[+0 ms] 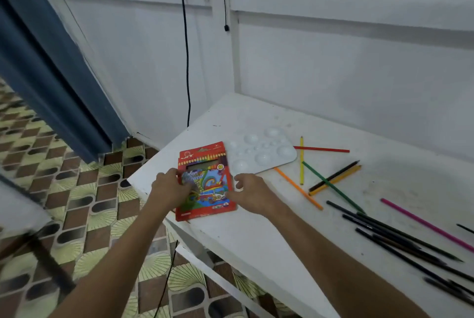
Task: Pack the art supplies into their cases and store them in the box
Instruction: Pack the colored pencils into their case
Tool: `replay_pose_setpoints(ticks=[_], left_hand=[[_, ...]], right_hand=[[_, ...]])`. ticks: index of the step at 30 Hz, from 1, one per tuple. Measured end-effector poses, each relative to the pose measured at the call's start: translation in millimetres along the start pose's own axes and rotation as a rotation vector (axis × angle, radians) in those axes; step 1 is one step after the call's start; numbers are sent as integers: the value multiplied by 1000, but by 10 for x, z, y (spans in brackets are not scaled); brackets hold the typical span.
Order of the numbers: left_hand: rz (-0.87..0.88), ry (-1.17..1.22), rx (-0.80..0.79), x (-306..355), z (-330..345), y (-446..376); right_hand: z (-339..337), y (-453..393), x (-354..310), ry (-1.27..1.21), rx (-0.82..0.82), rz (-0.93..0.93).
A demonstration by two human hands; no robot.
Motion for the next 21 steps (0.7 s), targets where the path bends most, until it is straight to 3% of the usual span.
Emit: replay_pose_setpoints(ticks=[3,6,8,11,17,21], left_hand=[[29,64,-30,-46,14,42],[-6,240,-20,-56,5,153],[-63,412,-68,-57,-9,238],[-95,604,-176,-12,-40,333],[63,628,-233,442,-1,443],[136,697,-349,836,263,610]], right_hand=[[142,-66,-59,7,-11,-69],[78,-74,-51,-6,83,-107],[-53,-50,-29,-84,166,-110],[-298,2,72,-299,157,-96],[-939,414,400,-526,137,-75],[-1285,895,797,-521,158,12]])
Point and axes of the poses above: each hand's wrist, its own y-axis away from the middle knuckle, its own z-axis out of the palm, x = y × z, the point moved 3 cm from there along -y, towards the middle knuckle, and after that the axes turned 4 degrees about -z, right-handed, at the moved point
